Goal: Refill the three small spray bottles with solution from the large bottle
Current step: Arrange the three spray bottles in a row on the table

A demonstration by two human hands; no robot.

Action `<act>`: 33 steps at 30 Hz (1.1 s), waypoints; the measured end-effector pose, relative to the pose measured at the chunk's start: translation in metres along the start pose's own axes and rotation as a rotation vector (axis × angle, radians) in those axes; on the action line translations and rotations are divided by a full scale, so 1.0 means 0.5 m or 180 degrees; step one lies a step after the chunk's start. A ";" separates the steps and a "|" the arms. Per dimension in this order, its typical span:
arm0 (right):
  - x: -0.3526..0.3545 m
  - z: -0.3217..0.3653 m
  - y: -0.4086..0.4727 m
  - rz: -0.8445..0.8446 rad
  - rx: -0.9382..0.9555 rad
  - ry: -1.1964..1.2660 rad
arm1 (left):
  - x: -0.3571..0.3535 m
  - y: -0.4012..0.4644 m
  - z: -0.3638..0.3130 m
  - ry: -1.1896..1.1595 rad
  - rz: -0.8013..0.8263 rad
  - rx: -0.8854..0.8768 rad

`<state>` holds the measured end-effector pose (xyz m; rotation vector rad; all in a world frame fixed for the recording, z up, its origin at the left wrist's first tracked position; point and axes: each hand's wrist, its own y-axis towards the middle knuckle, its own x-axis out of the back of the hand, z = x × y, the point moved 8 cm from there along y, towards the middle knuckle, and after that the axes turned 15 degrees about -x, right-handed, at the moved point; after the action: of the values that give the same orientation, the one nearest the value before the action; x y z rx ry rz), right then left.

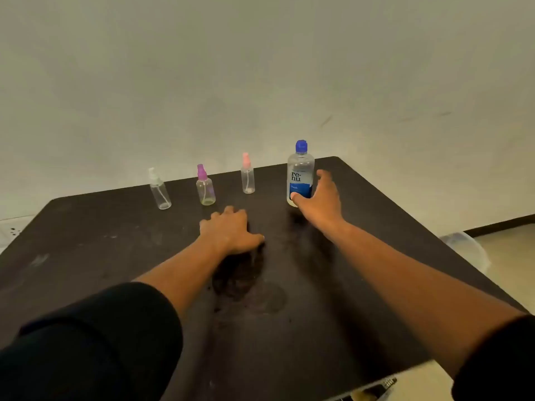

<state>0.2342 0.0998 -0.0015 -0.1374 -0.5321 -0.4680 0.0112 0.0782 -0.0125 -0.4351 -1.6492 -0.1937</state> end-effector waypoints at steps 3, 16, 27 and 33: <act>-0.015 -0.009 0.036 0.0052 -0.0181 0.0063 | -0.010 0.013 0.012 0.0114 -0.0147 -0.0039; -0.024 -0.008 0.071 -0.0179 0.0005 -0.0029 | -0.019 0.012 0.006 0.0411 -0.0257 -0.0102; 0.020 -0.034 -0.045 -0.0076 0.0241 -0.0031 | -0.034 0.003 0.000 0.0414 -0.0234 -0.0082; 0.027 -0.051 -0.113 0.0039 0.0254 0.0087 | -0.041 0.003 0.005 0.0380 -0.0270 -0.0062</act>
<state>0.2299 0.0382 -0.0158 -0.0579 -0.5221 -0.4354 0.0111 0.0771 -0.0329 -0.3619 -1.5506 -0.2938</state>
